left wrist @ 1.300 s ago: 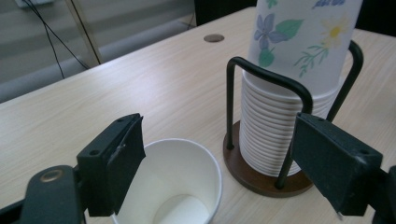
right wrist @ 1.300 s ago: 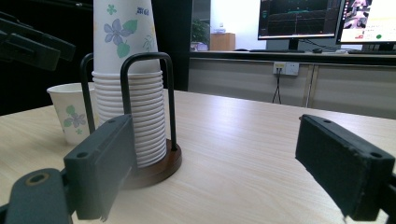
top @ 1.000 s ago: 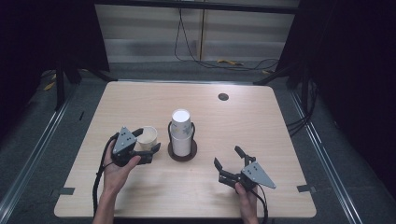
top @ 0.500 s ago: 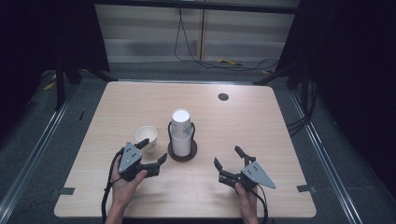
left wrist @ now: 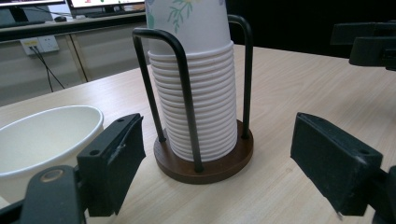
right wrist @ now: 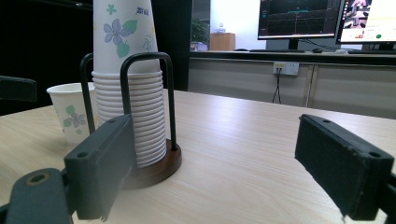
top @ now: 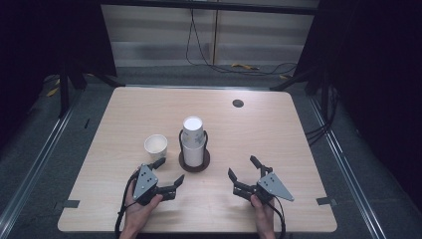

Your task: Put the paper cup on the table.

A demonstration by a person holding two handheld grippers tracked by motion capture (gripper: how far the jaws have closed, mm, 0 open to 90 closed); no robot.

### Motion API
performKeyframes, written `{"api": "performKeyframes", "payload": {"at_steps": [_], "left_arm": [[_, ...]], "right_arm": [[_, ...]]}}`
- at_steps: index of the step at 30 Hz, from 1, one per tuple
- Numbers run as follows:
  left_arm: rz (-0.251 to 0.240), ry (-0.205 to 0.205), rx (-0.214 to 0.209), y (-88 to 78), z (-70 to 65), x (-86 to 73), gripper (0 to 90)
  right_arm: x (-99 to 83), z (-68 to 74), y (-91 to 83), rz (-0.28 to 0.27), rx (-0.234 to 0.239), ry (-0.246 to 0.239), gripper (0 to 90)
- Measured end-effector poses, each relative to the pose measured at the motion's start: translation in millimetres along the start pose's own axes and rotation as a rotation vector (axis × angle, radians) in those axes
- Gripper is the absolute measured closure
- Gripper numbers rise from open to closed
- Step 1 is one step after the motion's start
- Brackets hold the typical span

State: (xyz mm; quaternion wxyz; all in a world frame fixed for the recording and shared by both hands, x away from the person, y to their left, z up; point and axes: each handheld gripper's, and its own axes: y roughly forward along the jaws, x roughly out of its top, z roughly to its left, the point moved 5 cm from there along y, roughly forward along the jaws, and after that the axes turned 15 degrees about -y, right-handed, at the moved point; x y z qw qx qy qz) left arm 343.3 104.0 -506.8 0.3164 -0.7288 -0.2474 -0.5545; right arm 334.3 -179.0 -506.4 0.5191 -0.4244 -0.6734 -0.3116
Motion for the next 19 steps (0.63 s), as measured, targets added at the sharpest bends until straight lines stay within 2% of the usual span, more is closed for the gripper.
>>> {"api": "performKeyframes", "payload": {"at_steps": [2, 3, 4, 6, 8, 11, 14, 17, 19], "left_arm": [[-0.012, 0.005, 0.012, 0.7, -1.4, -3.1, 17.2], [-0.004, 0.002, 0.004, 0.5, -1.4, -4.8, 17.2], [-0.020, -0.018, 0.006, 0.2, -1.4, -6.8, 17.2], [-0.024, -0.028, 0.018, -1.5, -0.4, -10.8, 17.2], [-0.048, -0.037, 0.021, -3.4, -1.0, -10.6, 17.2], [-0.054, -0.030, 0.019, -4.7, -1.3, -10.9, 17.2], [-0.091, -0.024, 0.026, -7.6, -2.1, -10.7, 17.2], [-0.124, -0.063, 0.046, -10.5, 2.3, -10.0, 17.6], [-0.121, -0.072, 0.030, -10.8, 3.1, -10.1, 18.0]], "right_arm": [[0.0, 0.0, 0.0, 0.000, -0.002, 0.000, 12.0], [0.0, 0.0, 0.0, 0.000, -0.002, 0.000, 12.0], [0.0, 0.0, 0.0, 0.000, -0.002, 0.000, 12.0], [0.0, 0.0, 0.0, 0.000, -0.002, 0.000, 12.0], [0.0, 0.0, 0.0, 0.000, -0.002, 0.000, 12.0], [0.1, 0.1, 0.2, -0.002, -0.002, 0.001, 12.1], [0.0, 0.0, 0.0, -0.002, -0.004, 0.000, 12.0], [0.0, 0.1, 0.0, -0.002, -0.005, -0.001, 12.1], [0.0, 0.1, 0.0, -0.001, -0.006, 0.000, 12.1]]}}
